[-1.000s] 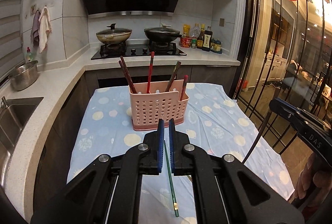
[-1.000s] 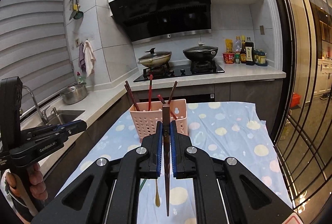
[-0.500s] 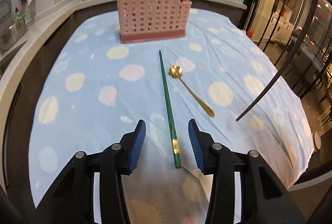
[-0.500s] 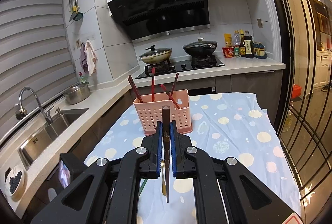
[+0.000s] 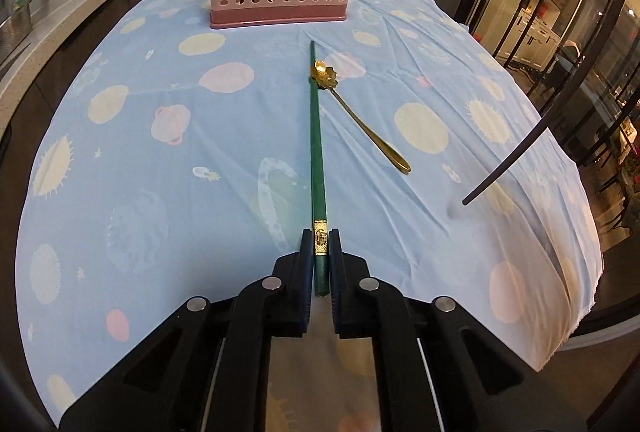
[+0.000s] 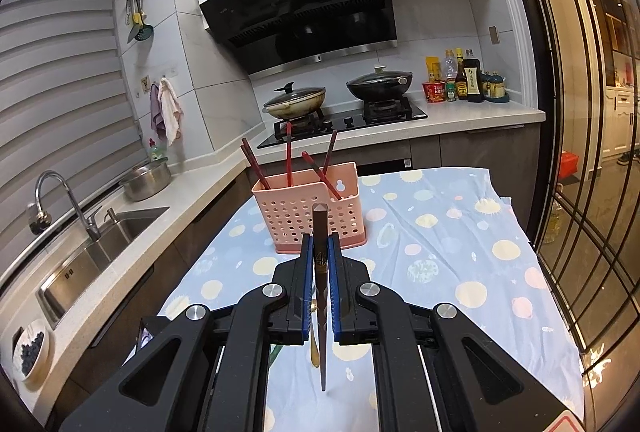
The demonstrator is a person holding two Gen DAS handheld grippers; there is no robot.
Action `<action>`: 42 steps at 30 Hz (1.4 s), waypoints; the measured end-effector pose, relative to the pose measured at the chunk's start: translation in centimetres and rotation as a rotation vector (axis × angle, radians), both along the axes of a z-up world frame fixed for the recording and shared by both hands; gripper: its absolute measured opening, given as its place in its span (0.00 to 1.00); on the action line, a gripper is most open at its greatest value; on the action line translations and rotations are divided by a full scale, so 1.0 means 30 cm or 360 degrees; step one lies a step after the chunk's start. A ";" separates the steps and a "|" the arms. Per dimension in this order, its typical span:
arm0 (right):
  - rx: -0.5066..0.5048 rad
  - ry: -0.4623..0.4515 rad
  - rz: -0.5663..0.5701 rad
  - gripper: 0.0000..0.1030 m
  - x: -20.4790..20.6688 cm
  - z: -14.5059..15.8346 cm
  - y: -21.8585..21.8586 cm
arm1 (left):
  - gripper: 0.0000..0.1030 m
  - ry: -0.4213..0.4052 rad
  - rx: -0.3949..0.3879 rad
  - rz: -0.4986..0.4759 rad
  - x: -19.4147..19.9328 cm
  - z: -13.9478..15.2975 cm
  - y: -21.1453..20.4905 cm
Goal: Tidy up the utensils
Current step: 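Carry both chopsticks over the pink holder and lower them in with both tools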
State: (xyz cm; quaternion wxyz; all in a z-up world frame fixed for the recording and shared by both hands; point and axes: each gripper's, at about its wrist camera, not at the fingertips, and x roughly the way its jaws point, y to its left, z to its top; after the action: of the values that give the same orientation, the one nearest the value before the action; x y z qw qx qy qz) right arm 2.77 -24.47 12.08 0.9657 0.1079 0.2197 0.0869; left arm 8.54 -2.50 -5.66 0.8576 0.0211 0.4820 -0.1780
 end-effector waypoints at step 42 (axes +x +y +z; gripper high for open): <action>0.0007 -0.0270 0.0128 0.07 0.820 0.443 0.135 | 0.07 -0.1002 -0.0092 0.0188 0.659 1.070 0.073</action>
State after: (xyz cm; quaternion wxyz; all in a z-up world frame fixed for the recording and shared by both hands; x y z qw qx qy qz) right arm 27.36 -20.42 25.37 0.9763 0.0933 0.1412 0.1348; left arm 28.30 -0.31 26.44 0.9738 0.0227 0.1880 -0.1262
